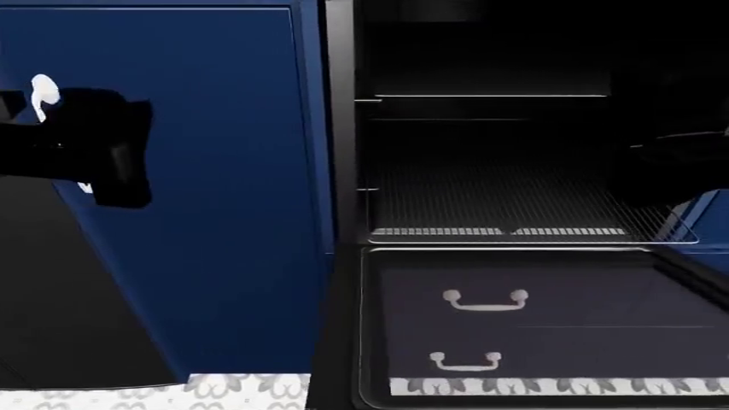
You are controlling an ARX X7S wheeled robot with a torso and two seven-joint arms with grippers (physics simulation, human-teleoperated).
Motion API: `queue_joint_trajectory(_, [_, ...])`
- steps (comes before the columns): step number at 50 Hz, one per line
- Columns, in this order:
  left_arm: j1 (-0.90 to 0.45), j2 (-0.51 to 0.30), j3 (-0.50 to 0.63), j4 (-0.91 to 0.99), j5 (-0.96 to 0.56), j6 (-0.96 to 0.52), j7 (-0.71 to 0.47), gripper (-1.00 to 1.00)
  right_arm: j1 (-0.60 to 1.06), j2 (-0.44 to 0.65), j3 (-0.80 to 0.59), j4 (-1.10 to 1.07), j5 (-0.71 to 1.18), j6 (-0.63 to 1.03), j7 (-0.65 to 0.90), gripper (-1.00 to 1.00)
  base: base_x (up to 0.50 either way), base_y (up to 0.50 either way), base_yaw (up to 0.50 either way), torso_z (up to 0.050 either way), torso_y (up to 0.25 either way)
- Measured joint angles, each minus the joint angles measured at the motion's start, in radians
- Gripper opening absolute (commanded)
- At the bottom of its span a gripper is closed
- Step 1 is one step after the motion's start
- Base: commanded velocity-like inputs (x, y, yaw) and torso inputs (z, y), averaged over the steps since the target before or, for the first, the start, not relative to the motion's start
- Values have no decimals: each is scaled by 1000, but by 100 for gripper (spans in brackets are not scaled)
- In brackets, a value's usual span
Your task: Fully slide the bottom oven rack out.
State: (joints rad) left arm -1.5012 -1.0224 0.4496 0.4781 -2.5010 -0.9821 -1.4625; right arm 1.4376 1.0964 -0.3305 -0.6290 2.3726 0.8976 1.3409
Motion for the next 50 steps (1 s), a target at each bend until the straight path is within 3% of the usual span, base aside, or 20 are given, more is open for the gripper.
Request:
queue_joint_trajectory(43, [-47,-9,99,33,30,21,15,100,-66,49,16,-31,-25,-28,-28,100,0,-500,0,0,0])
queue_joint_trajectory(50, [-42,-16,102,35,38,27,26,100,-76,50,15,-29,-35,-34,-29,100,0,-6,0,0,0])
